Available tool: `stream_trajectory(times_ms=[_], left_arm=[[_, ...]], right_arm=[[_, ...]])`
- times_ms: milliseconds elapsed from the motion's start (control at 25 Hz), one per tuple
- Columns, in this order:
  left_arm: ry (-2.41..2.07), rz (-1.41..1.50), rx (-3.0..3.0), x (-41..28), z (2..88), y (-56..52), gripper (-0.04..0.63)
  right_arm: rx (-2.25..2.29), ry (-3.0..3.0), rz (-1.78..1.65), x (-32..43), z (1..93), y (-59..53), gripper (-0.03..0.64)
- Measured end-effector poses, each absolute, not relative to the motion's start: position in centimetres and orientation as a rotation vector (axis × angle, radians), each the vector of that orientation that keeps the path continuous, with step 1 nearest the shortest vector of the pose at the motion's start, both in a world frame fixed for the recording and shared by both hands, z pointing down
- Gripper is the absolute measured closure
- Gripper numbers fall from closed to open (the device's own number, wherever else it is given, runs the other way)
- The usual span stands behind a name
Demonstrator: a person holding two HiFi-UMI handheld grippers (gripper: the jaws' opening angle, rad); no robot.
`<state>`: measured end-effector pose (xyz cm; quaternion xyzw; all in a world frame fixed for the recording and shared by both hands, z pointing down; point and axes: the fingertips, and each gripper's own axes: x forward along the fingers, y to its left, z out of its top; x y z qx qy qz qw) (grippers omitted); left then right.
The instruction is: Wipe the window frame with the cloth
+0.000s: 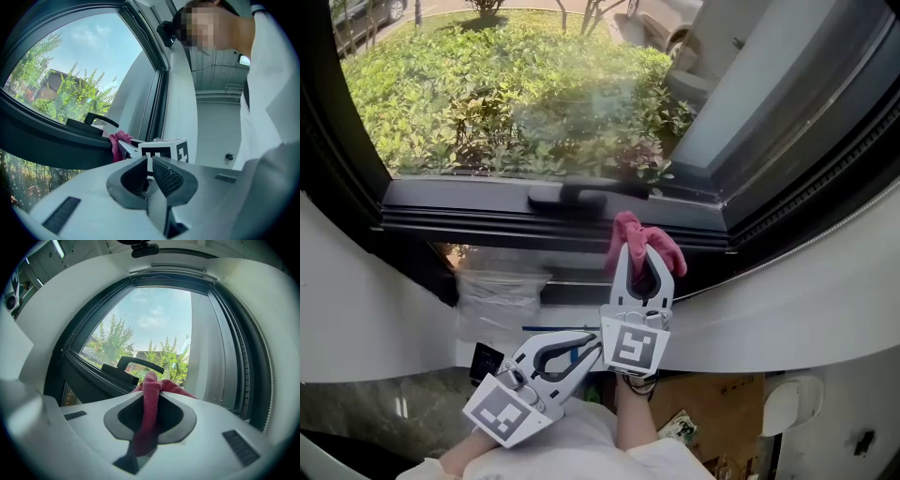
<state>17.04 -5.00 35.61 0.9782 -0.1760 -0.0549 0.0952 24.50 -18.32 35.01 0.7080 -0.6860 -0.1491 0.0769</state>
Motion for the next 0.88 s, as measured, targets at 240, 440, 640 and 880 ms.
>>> stream_trajectory(times_ms=[240, 440, 640, 880], left_arm=[[-0.539, -0.169, 2.89, 16.4, 35.6, -5.1, 0.554], [-0.585, -0.201, 2.865, 15.6, 35.5, -5.6, 0.554], [-0.617, -0.197, 2.863, 15.1, 35.6, -5.8, 0.554], [-0.65, -0.195, 2.86, 14.7, 35.6, -6.0, 0.554]], right_arm=[[2.104, -2.074, -0.457, 23.6, 34.9, -18.5, 0.563], [2.08, -2.103, -0.459, 22.5, 35.0, -18.6, 0.563], [2.058, -2.128, -0.469, 21.7, 34.9, -18.8, 0.563], [2.042, -2.154, -0.47, 20.9, 34.9, -18.9, 0.563]])
